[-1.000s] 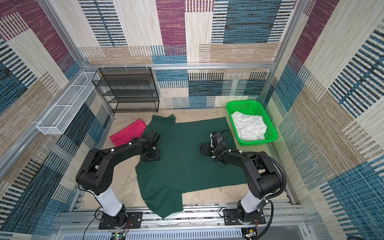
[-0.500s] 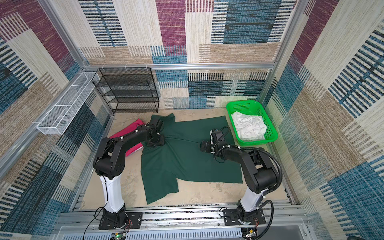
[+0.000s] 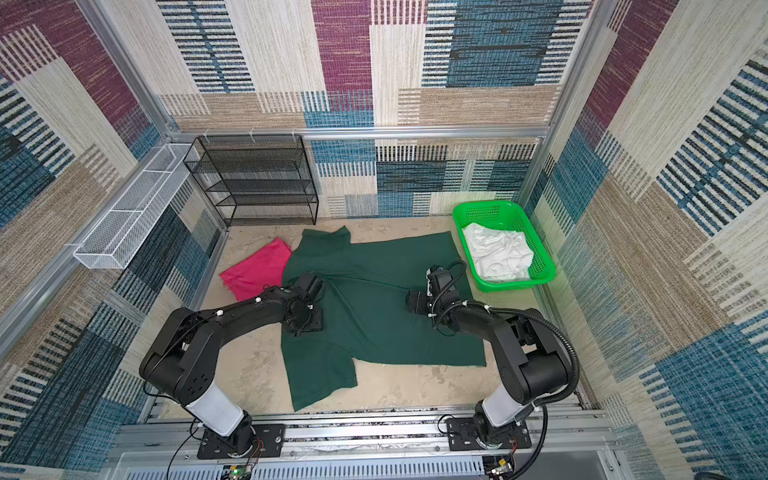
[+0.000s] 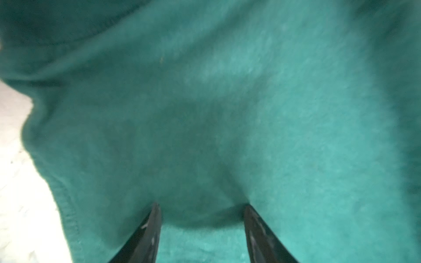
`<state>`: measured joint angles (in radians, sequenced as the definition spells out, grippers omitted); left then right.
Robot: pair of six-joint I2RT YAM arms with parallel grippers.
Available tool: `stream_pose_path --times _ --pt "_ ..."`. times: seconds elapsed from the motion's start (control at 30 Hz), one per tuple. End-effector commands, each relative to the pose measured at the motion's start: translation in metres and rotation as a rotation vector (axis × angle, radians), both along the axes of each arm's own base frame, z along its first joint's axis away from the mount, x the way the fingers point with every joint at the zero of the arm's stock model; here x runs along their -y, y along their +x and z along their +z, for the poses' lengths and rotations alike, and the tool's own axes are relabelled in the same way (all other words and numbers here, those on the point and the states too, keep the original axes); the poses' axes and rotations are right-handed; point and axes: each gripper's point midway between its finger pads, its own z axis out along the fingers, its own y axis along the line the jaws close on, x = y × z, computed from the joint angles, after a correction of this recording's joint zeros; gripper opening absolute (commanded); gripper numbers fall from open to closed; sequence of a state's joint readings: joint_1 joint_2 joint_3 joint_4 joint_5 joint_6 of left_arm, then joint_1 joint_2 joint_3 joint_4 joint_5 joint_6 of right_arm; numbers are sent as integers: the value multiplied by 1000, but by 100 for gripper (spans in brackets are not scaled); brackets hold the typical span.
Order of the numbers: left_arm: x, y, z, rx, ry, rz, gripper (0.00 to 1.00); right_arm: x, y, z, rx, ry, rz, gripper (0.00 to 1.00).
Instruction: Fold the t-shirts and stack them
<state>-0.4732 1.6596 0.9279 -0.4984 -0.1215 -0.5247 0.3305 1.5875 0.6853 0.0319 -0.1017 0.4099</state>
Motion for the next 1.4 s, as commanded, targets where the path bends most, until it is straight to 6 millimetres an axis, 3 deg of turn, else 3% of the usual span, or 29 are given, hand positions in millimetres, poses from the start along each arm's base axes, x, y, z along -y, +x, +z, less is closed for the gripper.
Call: stream_pose_path --times 0.0,0.17,0.27,0.37,0.47,0.57,0.63,0.77,0.87,0.93,1.13,1.37 --pt "-7 -24 -11 -57 -21 63 59 -2 -56 -35 -228 22 2 98" --pt "-32 -78 -6 -140 0 164 57 -14 -101 -39 -296 44 12 97" --pt "-33 -113 7 -179 -82 235 55 -19 -133 -34 -344 39 6 97" --pt "-33 -124 31 -132 -129 230 55 -12 -149 -14 -334 15 -39 96" --pt "-30 -90 71 28 -120 132 56 3 -131 27 -215 -34 -105 98" --pt "-12 -33 108 169 -89 12 58 3 -89 63 -111 -63 -93 100" --pt "5 7 115 217 -91 -38 58 -2 -55 72 -56 -61 -64 100" --pt "33 69 94 198 -111 -71 58 -11 -1 67 17 -45 -29 100" --pt "44 92 64 149 -95 -67 57 -22 21 52 16 -37 3 100" --pt "45 95 46 133 -93 -51 57 -25 27 41 6 -36 9 100" --pt "31 65 -1 37 -72 3 57 -19 23 1 -64 -41 27 100" --pt "10 1 -15 -64 -85 49 56 -19 22 -10 -61 -50 68 100"
